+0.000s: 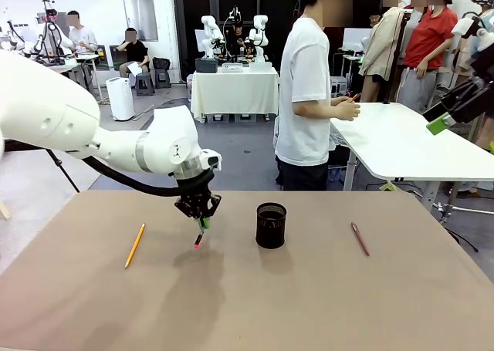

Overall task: Place the pens into the pen holder.
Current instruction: Pick up a writing instrument from the table and place it into the Pen holder.

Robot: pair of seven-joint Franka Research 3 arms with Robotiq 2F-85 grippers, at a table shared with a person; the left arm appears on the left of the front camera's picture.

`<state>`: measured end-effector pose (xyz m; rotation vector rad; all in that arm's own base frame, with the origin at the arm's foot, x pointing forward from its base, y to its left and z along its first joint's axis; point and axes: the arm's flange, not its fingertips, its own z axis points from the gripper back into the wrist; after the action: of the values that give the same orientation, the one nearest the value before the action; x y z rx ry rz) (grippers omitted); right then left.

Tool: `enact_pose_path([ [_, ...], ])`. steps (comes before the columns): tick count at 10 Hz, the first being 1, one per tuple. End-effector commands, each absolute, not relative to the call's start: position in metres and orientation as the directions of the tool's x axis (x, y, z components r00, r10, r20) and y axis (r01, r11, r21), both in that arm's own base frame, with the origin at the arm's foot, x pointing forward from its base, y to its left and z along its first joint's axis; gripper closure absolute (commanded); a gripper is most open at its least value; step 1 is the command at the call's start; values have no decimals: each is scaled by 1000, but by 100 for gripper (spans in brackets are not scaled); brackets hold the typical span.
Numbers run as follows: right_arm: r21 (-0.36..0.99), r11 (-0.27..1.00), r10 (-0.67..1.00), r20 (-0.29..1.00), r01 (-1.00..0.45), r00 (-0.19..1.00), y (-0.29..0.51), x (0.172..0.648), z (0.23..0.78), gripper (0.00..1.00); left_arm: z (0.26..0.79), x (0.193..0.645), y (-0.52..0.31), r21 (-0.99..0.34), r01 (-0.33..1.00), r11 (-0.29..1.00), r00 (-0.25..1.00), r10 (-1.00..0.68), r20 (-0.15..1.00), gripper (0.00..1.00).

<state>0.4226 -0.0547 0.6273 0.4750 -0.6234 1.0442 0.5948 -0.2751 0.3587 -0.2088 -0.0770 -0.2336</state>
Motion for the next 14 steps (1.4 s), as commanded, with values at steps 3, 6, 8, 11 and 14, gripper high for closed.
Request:
enact_pose_path([
  [3, 68, 428, 646, 675, -901, 358, -54, 423, 630, 0, 411, 542, -229, -388, 431, 815, 897, -341, 280, 100],
  [6, 68, 428, 646, 675, -901, 358, -54, 423, 630, 0, 441, 515, -203, -427, 650, 629, 735, -379, 562, 100],
  [8, 68, 428, 646, 675, -901, 358, -54, 423, 630, 0, 457, 497, -192, -377, 749, 545, 627, -398, 670, 100],
  [11, 68, 428, 646, 675, -901, 358, -54, 423, 630, 0, 473, 507, -205, -359, 731, 581, 635, -385, 670, 100],
  [14, 68, 428, 646, 675, -901, 358, -54, 423, 630, 0, 473, 507, -205, -359, 731, 581, 635, -385, 670, 100],
])
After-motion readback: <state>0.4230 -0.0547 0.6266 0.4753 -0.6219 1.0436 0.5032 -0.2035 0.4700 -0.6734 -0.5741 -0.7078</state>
